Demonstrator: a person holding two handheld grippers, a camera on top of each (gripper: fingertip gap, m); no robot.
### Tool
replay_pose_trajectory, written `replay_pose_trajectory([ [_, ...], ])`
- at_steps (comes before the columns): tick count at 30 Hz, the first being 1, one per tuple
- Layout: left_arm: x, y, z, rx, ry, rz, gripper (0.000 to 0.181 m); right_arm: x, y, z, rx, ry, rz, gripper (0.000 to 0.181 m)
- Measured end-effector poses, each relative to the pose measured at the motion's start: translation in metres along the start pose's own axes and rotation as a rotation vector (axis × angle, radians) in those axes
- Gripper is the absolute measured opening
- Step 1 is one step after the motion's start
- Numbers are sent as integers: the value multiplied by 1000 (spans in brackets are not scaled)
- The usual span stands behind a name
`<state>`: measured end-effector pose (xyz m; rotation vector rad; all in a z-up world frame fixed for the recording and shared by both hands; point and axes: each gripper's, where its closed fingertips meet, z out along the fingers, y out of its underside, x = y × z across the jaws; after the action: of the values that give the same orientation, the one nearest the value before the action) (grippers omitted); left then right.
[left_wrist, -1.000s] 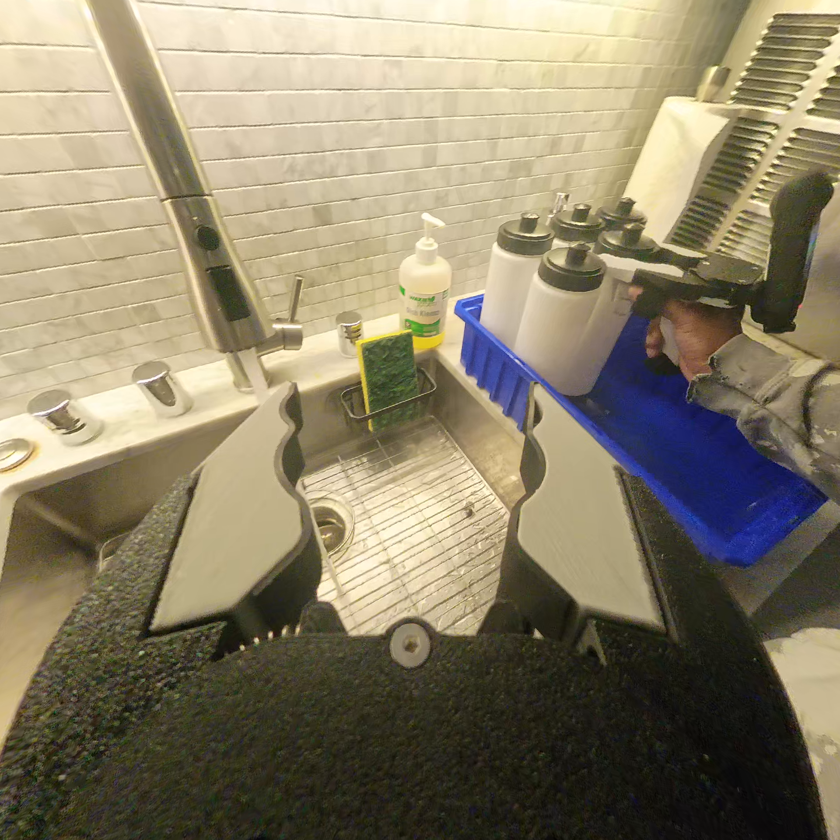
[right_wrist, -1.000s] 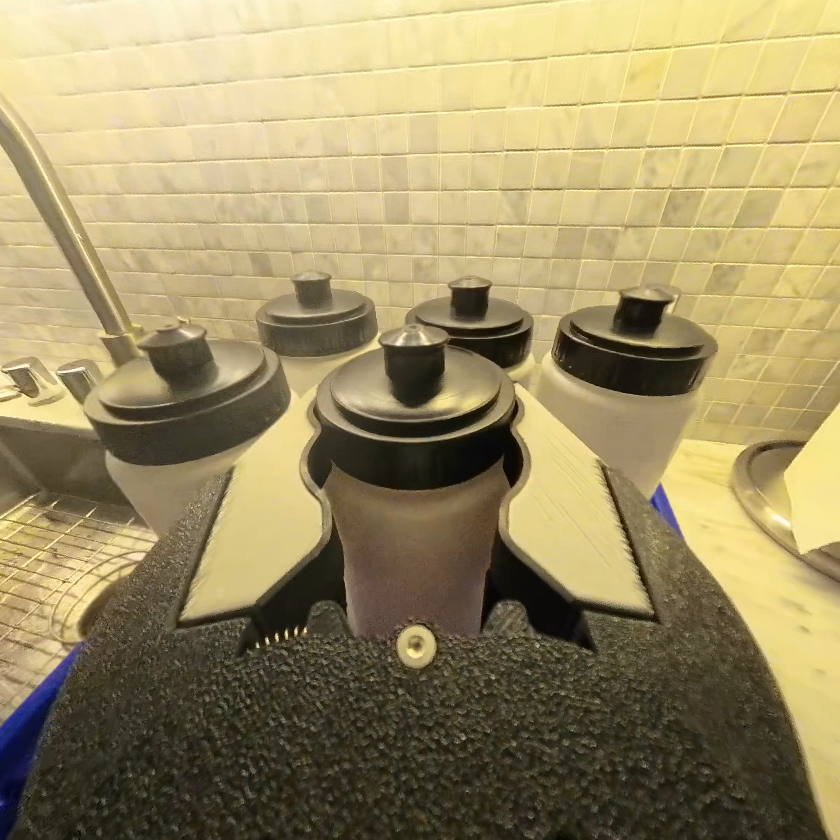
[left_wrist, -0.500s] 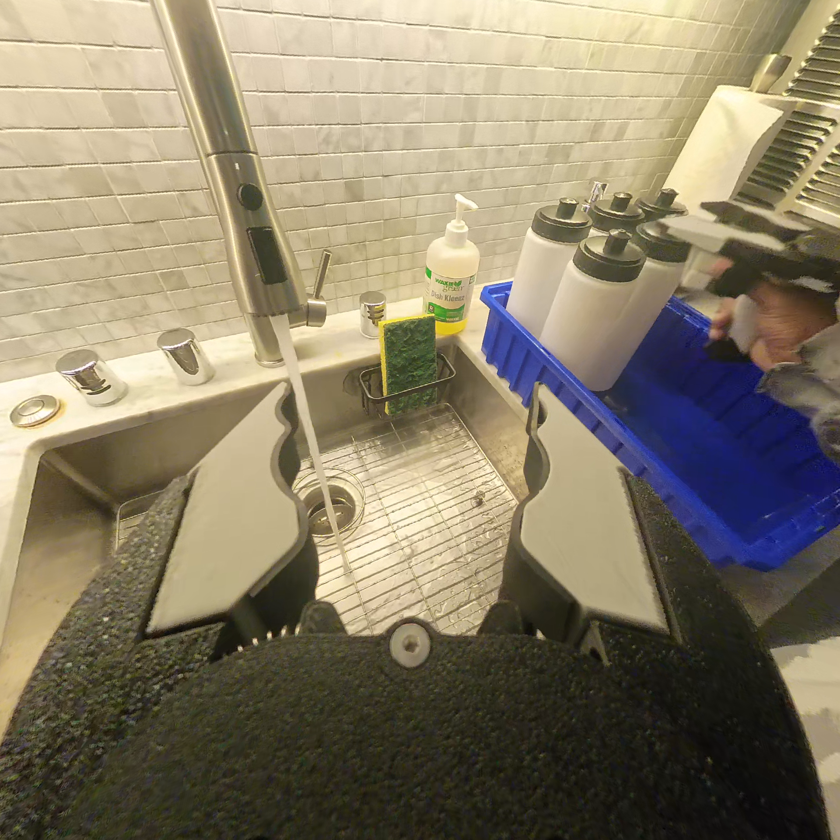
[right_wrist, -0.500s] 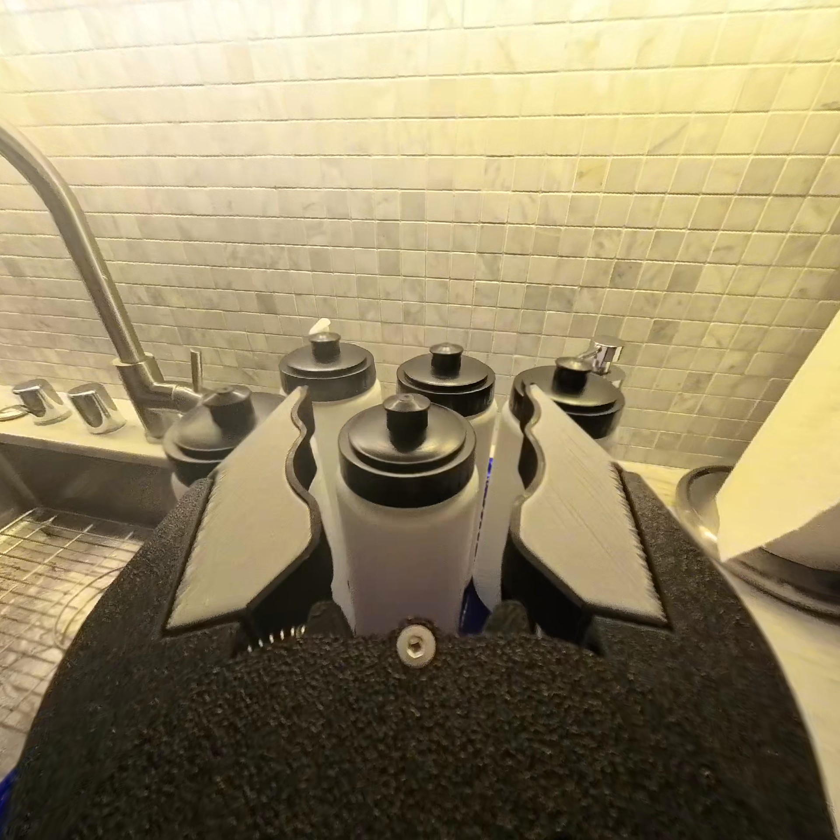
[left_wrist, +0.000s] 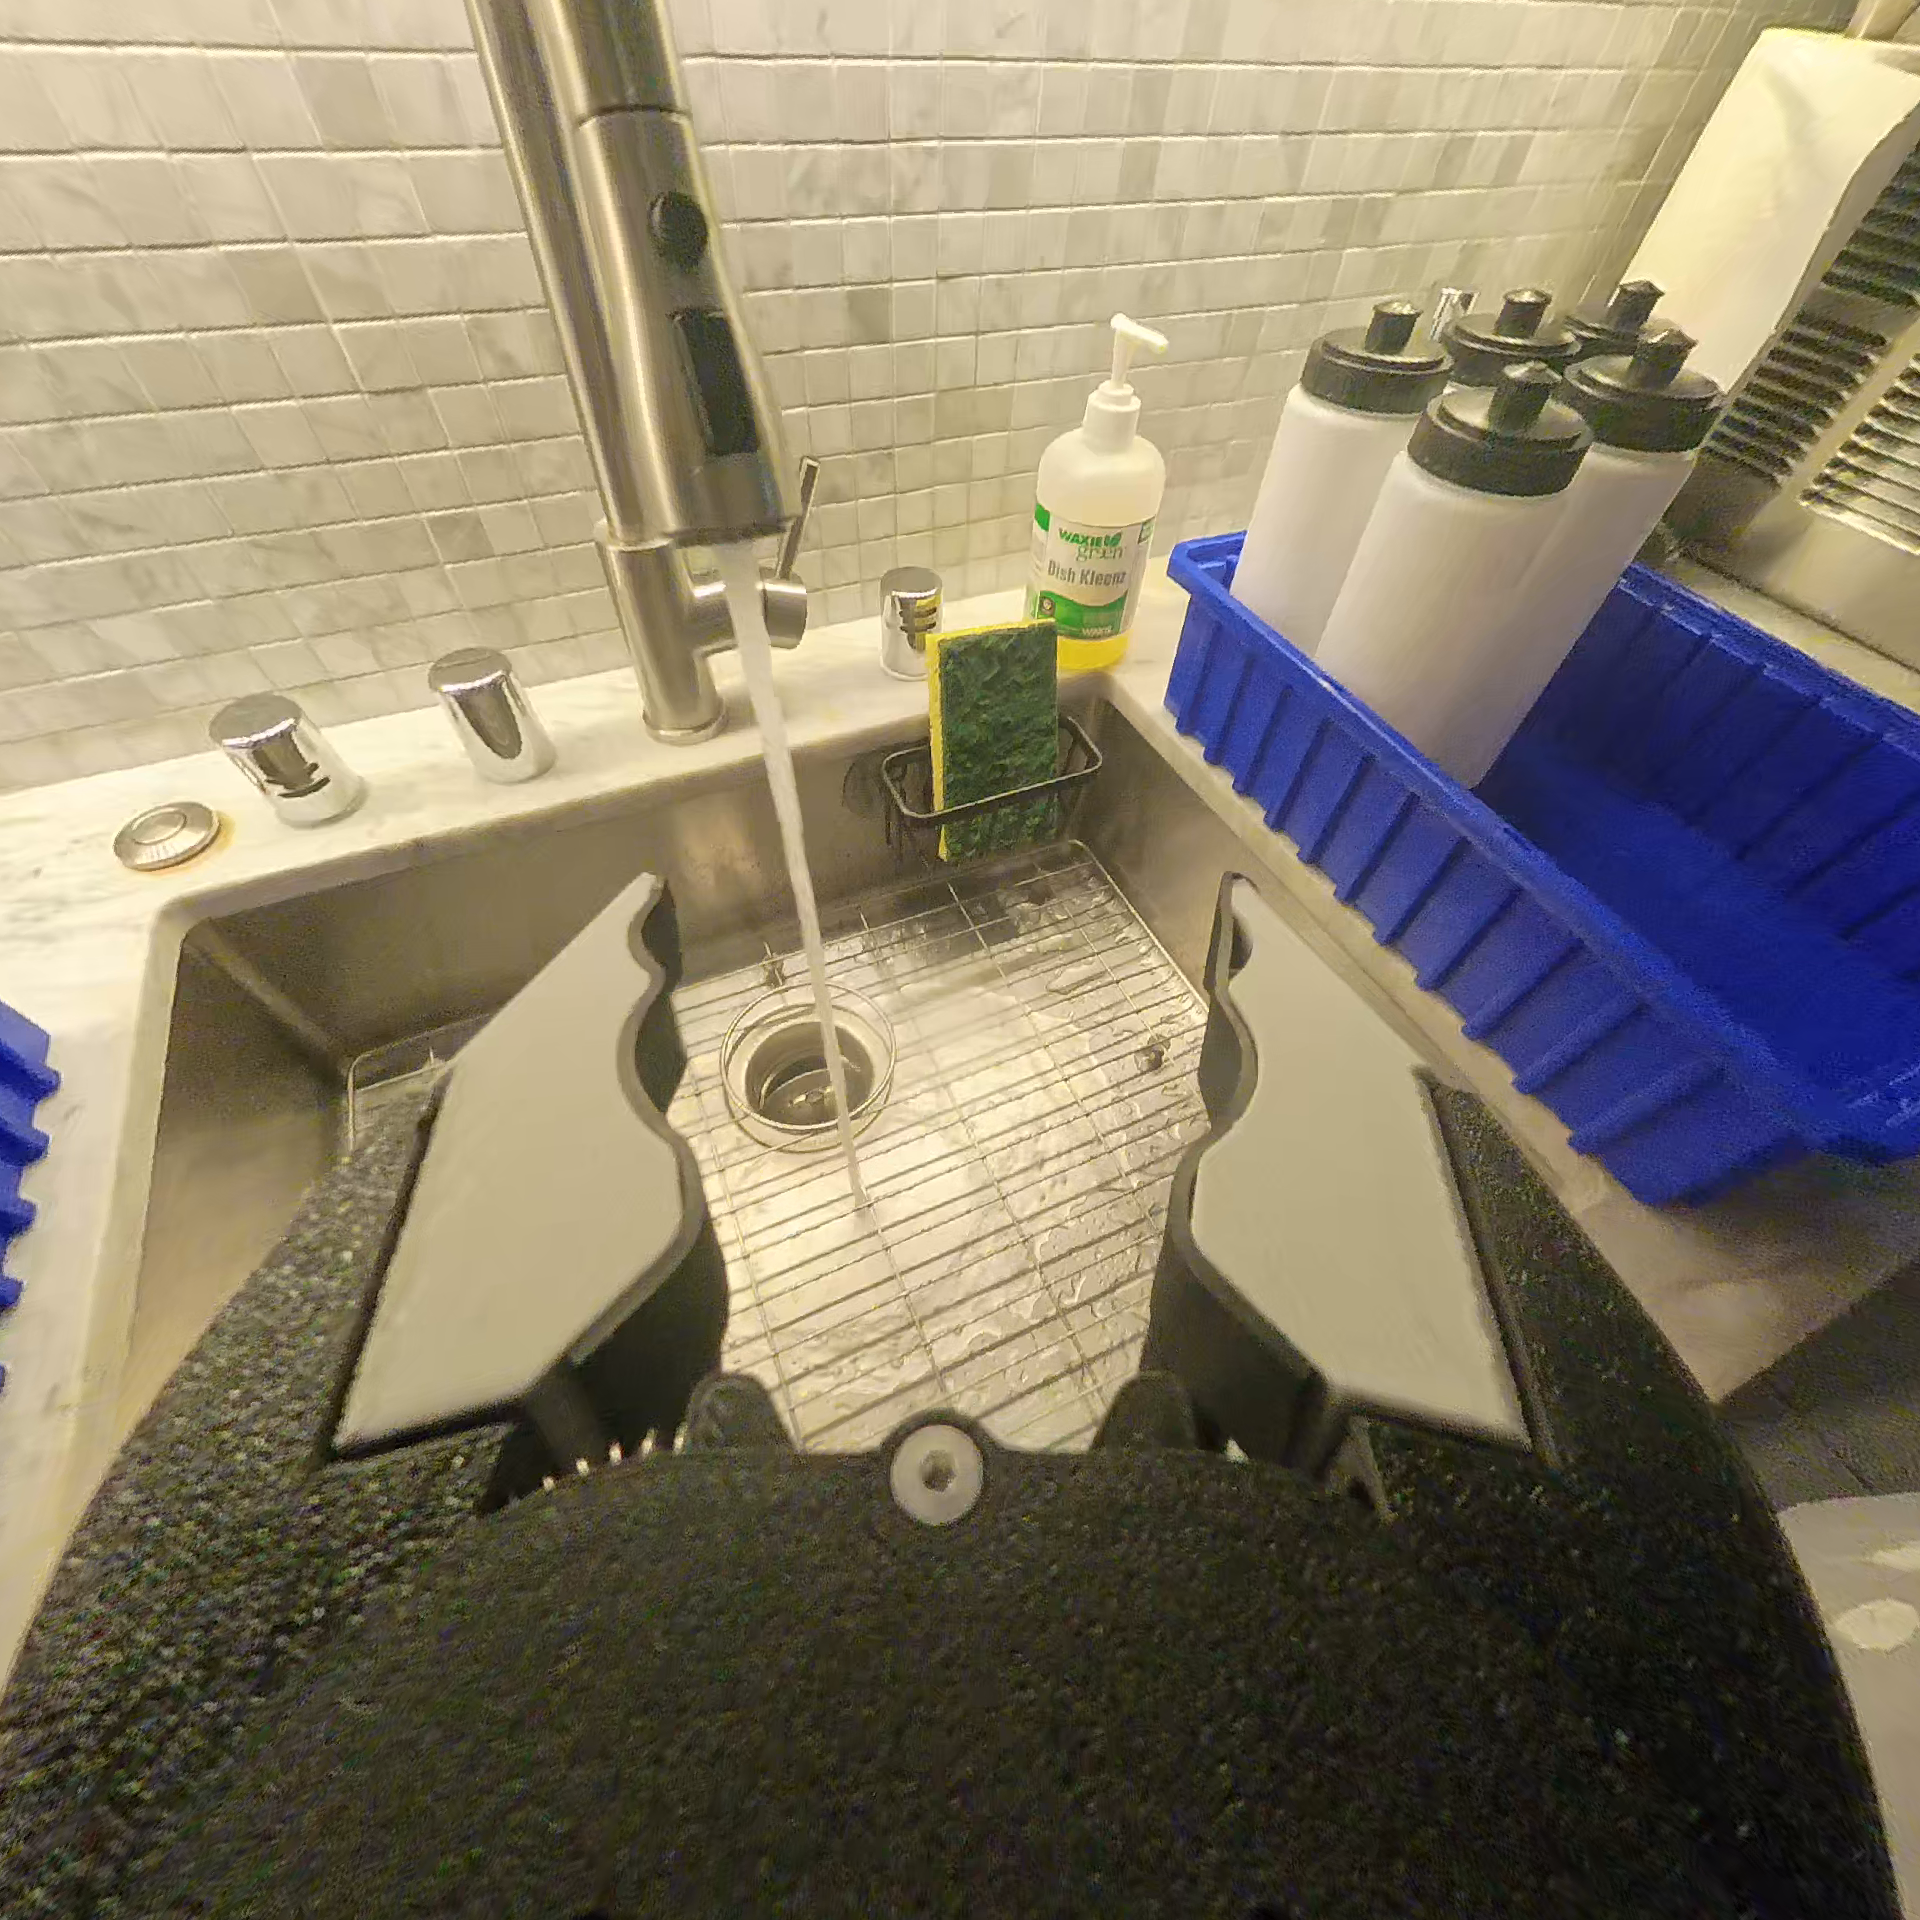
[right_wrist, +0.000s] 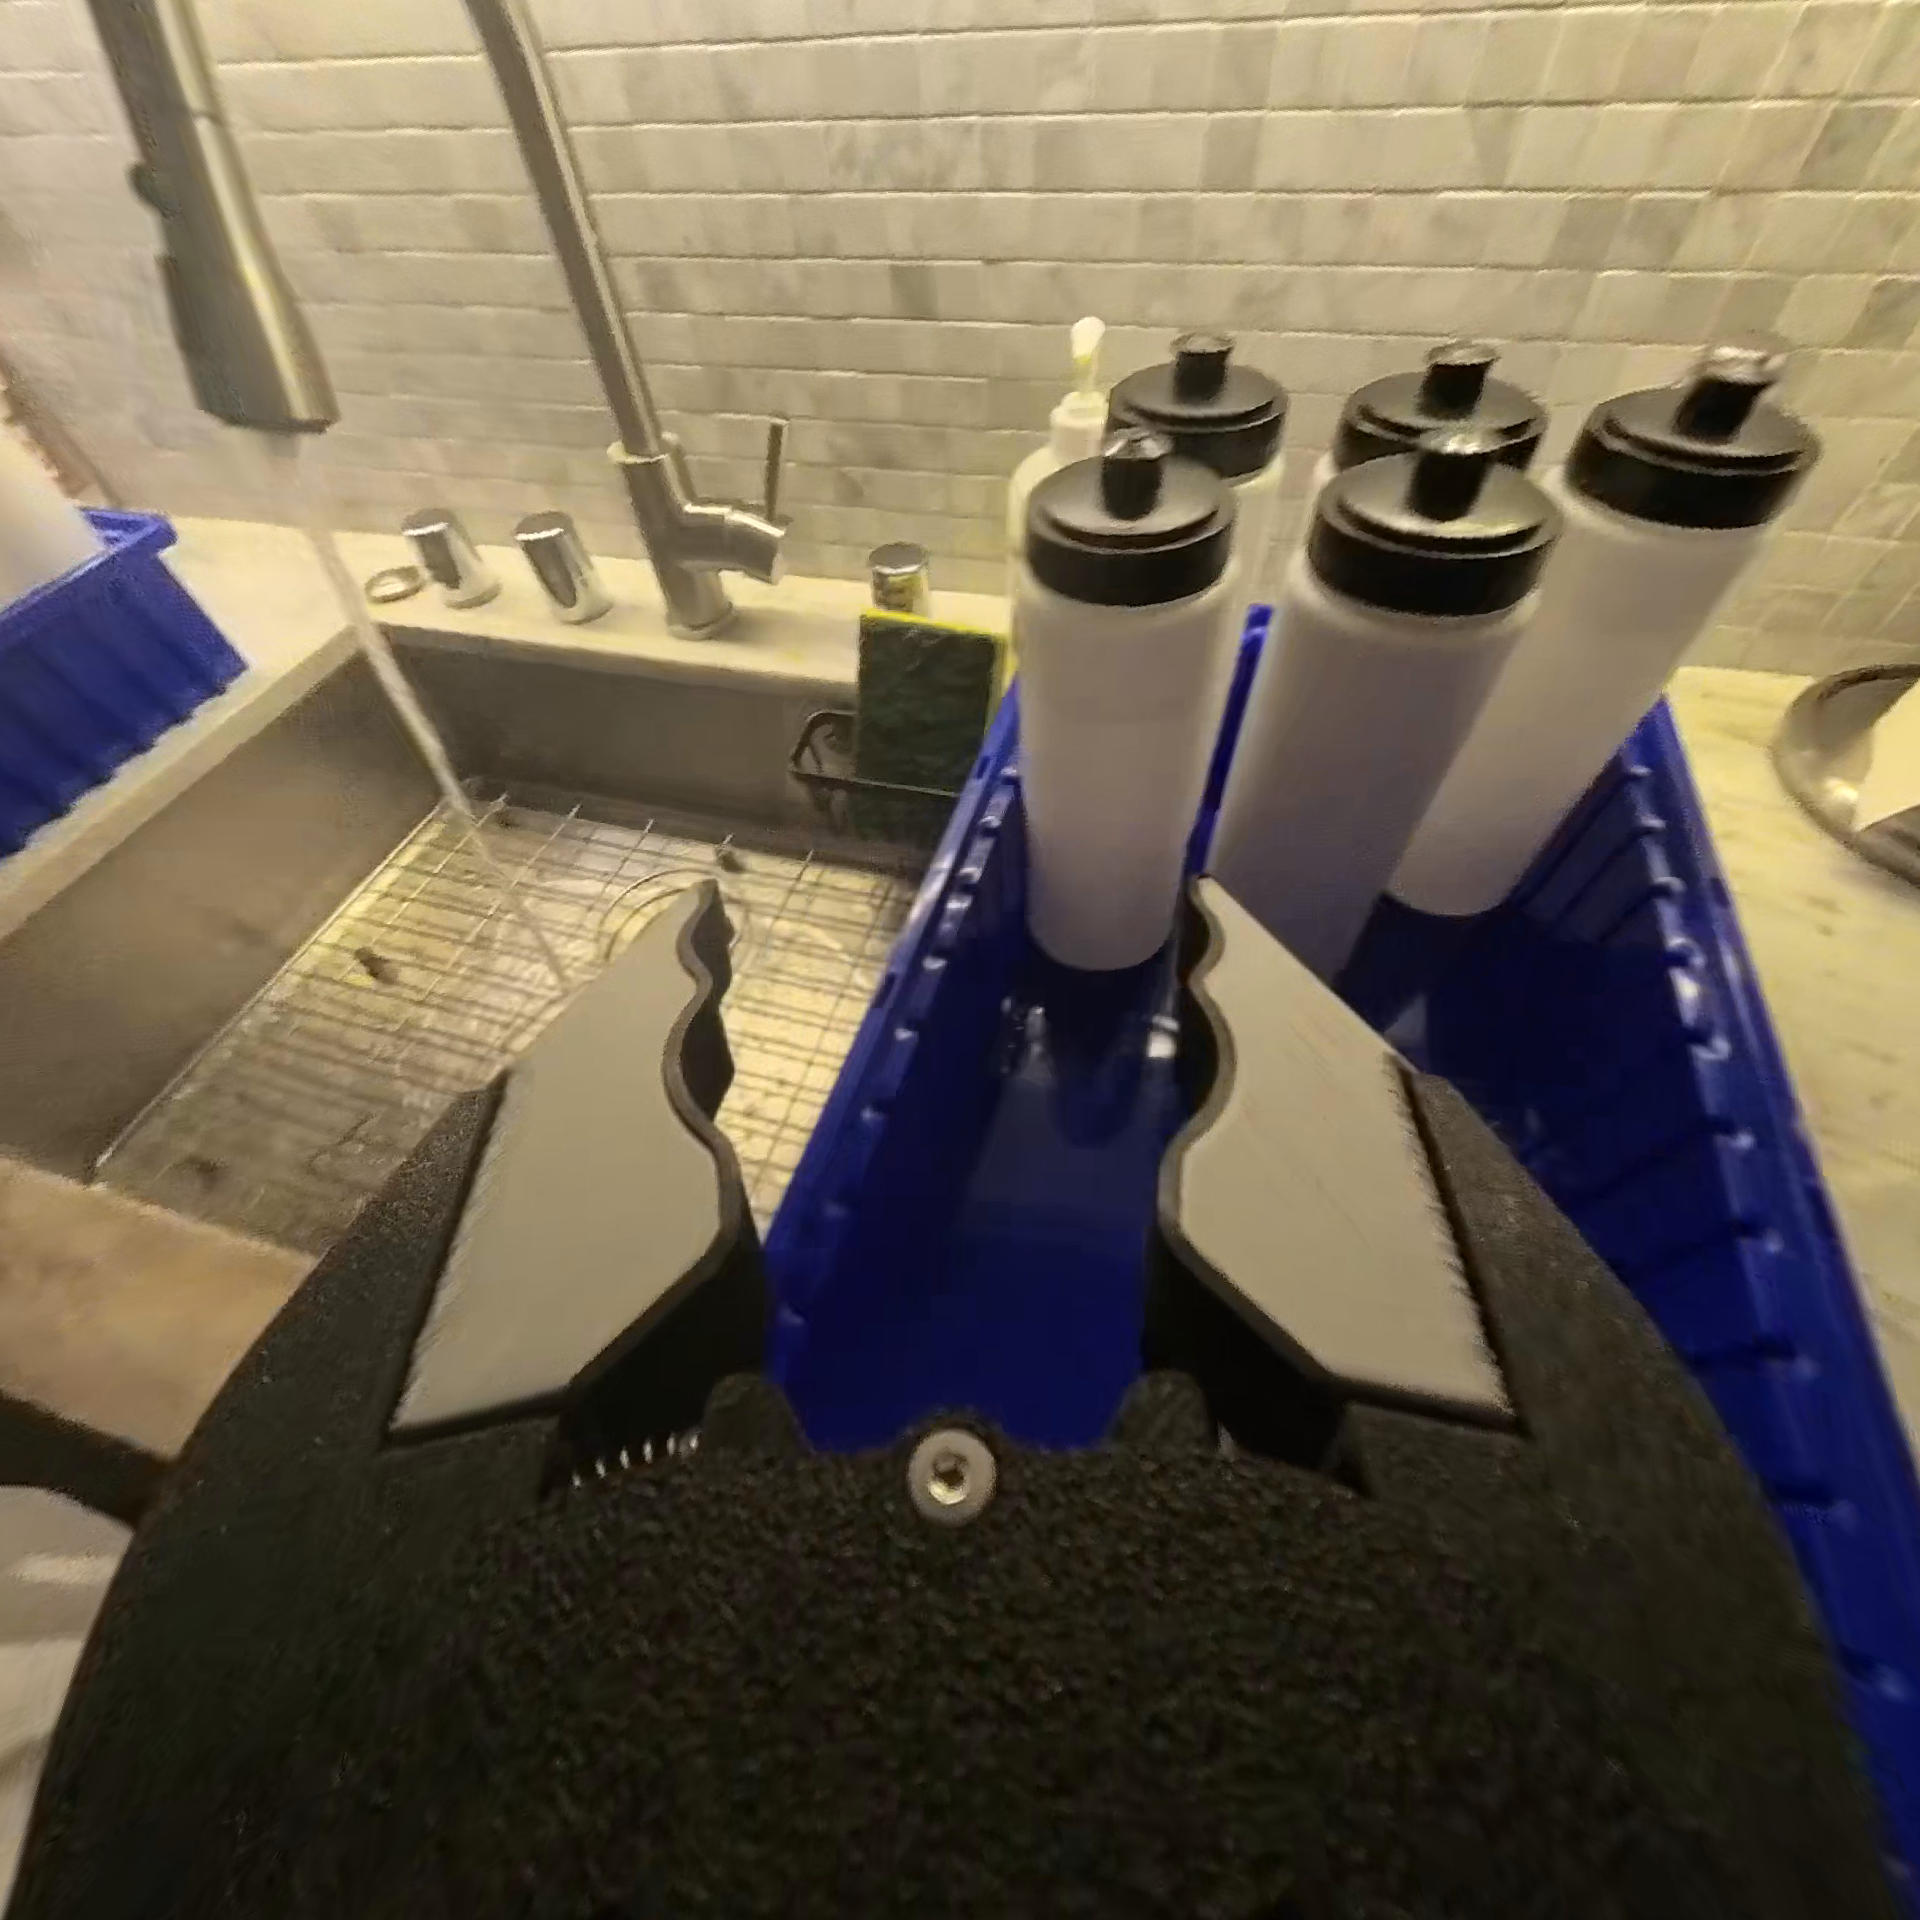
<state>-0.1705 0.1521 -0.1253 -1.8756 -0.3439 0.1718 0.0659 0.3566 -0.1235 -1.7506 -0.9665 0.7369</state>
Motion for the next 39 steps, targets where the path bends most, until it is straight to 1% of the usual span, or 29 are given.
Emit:
replay_pose_trajectory([
  [3, -18, 7, -15, 1, -11, -22, 101, -52, 19, -4, -63, -60, -17, 88],
  [8, -59, 27, -49, -26, -27, -47, 101, -135, 44, 4, -130, -129, -32, 89],
  [13, -110, 48, -89, -64, -27, -45, 102, -216, 46, 22, -130, -191, -41, 89],
  [16, -150, 54, -109, -75, -42, -53, 101, -260, 43, 37, -129, -226, -41, 89],
  [18, -183, 55, -119, -82, -65, -53, 101, -287, 39, 45, -123, -246, -37, 89],
  [20, -222, 54, -122, -85, -106, -66, 99, -309, 33, 51, -107, -256, -16, 89],
  [22, -261, 54, -115, -91, -132, -74, 99, -327, 29, 53, -93, -257, 18, 89],
  [26, -342, 55, -87, -78, -224, -47, 101, -342, 21, 50, -57, -222, 82, 89],
  [27, -362, 54, -80, -61, -244, -40, 102, -341, 21, 48, -59, -203, 89, 89],
  [29, -403, 51, -68, -24, -288, -14, 100, -335, 22, 44, -61, -158, 94, 88],
  [30, -420, 54, -61, -20, -280, -19, 100, -330, 22, 41, -63, -132, 95, 88],
  [31, -432, 56, -54, -15, -252, -24, 105, -325, 22, 38, -67, -108, 95, 87],
  [32, -441, 57, -48, -7, -218, -14, 102, -321, 23, 35, -73, -86, 95, 87],
  [34, -443, 58, -36, 8, -101, 39, 97, -311, 23, 30, -79, -45, 102, 86],
  [37, -446, 57, -24, 14, 31, 16, 92, -305, 21, 28, -89, -18, 117, 85],
  [39, -447, 55, -19, 22, 84, 10, 92, -308, 20, 32, -100, -26, 111, 84],
])
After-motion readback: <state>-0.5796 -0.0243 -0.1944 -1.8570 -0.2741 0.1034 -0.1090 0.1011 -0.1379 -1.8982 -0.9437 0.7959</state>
